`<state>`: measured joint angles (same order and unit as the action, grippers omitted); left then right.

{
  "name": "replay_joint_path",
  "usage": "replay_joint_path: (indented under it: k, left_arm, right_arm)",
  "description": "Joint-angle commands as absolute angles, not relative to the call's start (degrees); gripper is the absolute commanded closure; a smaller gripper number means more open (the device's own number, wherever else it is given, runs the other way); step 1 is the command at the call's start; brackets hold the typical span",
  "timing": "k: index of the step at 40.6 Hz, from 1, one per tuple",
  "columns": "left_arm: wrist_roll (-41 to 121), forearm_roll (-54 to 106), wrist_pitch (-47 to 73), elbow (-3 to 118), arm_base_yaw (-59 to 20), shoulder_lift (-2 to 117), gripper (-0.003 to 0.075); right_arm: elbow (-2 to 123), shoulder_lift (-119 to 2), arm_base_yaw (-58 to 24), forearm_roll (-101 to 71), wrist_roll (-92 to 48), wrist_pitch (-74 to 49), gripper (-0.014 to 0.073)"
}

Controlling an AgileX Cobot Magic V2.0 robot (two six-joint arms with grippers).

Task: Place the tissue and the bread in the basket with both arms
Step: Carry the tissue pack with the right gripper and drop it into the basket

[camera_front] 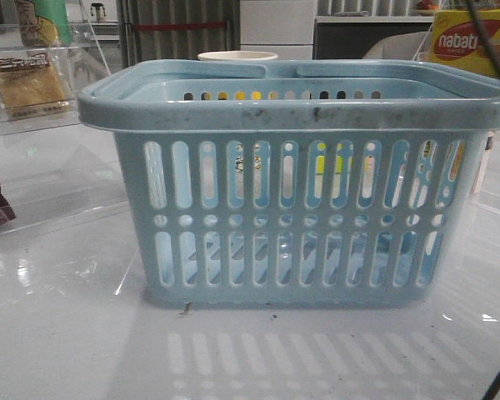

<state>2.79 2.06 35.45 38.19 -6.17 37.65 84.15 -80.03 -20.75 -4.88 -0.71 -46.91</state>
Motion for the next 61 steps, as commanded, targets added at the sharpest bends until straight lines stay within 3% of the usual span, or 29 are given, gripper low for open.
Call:
replay_joint_path:
  k: [1, 14, 17, 23, 26, 41, 61]
  left_arm:
    - [2.7, 2.3, 31.1, 40.3, -6.6, 37.9, 0.0340]
    - [2.7, 2.3, 31.2, 40.3, -6.6, 37.9, 0.0340]
    - [2.7, 2.3, 31.2, 40.3, -6.6, 37.9, 0.0340]
    - [2.7, 2.3, 31.2, 40.3, -6.6, 37.9, 0.0340]
    - [2.7, 2.3, 31.2, 40.3, -6.6, 37.9, 0.0340]
    - [2.7, 2.3, 31.2, 40.3, -6.6, 37.9, 0.0340]
    - [2.7, 2.8, 31.2, 40.3, -6.6, 37.9, 0.0340]
  right_arm:
    - [84.2, -81.0, -22.5, -4.8, -0.7, -43.3, 0.0377]
    - [83.5, -91.3, -22.8, -4.8, -0.7, -42.7, 0.0362]
    - [83.6, -92.9, -22.8, -4.8, -0.7, -42.5, 0.0291]
    - [83.6, -94.0, -22.8, -4.7, -0.7, -42.6, 0.0038]
    - [83.7, -93.3, -22.8, -4.6, -0.7, -43.1, -0.0024]
    - [80.8, -75.6, -22.8, -4.4, -3.7, -45.1, -0.0028]
    - [58.5, -43.0, -22.8, -3.0, -3.9, -46.4, -0.0028]
